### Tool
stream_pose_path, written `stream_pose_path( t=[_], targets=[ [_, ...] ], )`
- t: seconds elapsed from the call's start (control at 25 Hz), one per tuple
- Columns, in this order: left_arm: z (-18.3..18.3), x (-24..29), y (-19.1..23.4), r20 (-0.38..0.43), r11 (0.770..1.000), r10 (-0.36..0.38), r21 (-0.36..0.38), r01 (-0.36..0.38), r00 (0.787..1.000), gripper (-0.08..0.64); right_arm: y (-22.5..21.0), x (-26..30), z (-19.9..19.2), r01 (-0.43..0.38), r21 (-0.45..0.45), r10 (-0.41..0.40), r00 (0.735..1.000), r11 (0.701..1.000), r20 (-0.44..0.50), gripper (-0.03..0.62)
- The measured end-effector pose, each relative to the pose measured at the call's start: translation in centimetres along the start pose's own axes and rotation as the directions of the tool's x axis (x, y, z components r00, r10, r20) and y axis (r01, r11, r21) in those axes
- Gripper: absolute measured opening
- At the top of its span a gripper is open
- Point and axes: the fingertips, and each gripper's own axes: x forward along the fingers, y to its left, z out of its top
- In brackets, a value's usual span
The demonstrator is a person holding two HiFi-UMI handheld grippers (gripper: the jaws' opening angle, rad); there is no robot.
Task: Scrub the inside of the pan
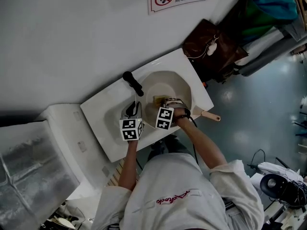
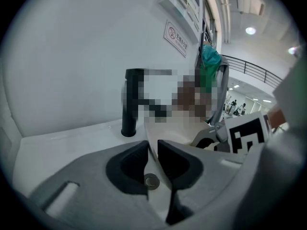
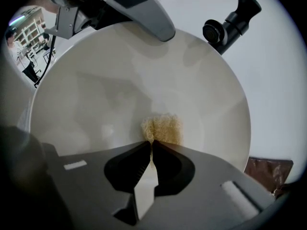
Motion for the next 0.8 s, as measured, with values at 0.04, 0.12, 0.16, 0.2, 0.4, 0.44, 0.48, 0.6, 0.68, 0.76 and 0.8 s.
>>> stream_pose_path(
  t=[0.04, 0.12, 0.16, 0.2, 0.4, 0.44, 0.48, 0.6, 0.68, 0.76, 0.8],
  targets=[
    [0.1, -0.1, -0.1, 0.003, 1.0, -0.002, 0.002, 0.002, 1.0, 0.066, -0.1, -0.2, 0.1, 0.001, 0.011, -0.001, 1.0, 1.0, 0.005, 0.025],
    [0.4, -0.6, -0.1, 0.017, 1.0, -0.003, 0.008, 0.003, 1.0, 0.087, -0.5, -0.6, 0.2, 0.013, 0.034, -0.014, 1.0, 0.999, 0.024, 0.025],
    [0.5, -0.9, -0.1, 0.026, 1.0, -0.001, 0.013, 0.0, 1.0, 0.097, -0.8, -0.9, 0.2, 0.022, 0.045, -0.024, 0.999, 0.999, 0.033, 0.025],
    [0.7, -1.2, -0.1, 0.034, 1.0, 0.004, 0.02, -0.005, 0.999, 0.1, -1.0, -1.1, 0.2, 0.032, 0.056, -0.035, 0.999, 0.998, 0.042, 0.025],
    [1.0, -2.4, 0.1, 0.048, 0.998, 0.028, 0.055, -0.03, 0.998, 0.1, -1.2, -2.8, 0.6, 0.081, 0.098, -0.089, 0.993, 0.992, 0.078, 0.025],
    [1.0, -2.6, 0.1, 0.048, 0.998, 0.03, 0.058, -0.033, 0.998, 0.1, -1.2, -3.1, 0.7, 0.091, 0.102, -0.1, 0.992, 0.991, 0.083, 0.025],
    [1.1, -2.8, 0.1, 0.052, 0.998, 0.031, 0.06, -0.034, 0.998, 0.098, -1.1, -3.4, 0.8, 0.101, 0.11, -0.112, 0.99, 0.989, 0.09, 0.025],
    [1.5, -3.5, -0.2, 0.075, 0.997, 0.024, 0.068, -0.03, 0.997, 0.081, -1.3, -4.7, 1.1, 0.141, 0.159, -0.162, 0.978, 0.977, 0.13, 0.025],
    [1.8, -3.9, -0.4, 0.09, 0.997, 0.016, 0.072, -0.023, 0.996, 0.077, -1.7, -5.9, 1.5, 0.154, 0.239, -0.201, 0.962, 0.959, 0.184, 0.025],
    [2.1, -4.5, -0.6, 0.106, 0.997, 0.013, 0.073, -0.02, 0.994, 0.069, -2.3, -7.7, 2.0, 0.12, 0.376, -0.234, 0.934, 0.919, 0.272, 0.025],
    [2.2, -4.7, -0.7, 0.113, 0.997, 0.013, 0.073, -0.021, 0.994, 0.067, -2.6, -8.6, 2.2, 0.085, 0.456, -0.252, 0.914, 0.886, 0.319, 0.025]
  ],
)
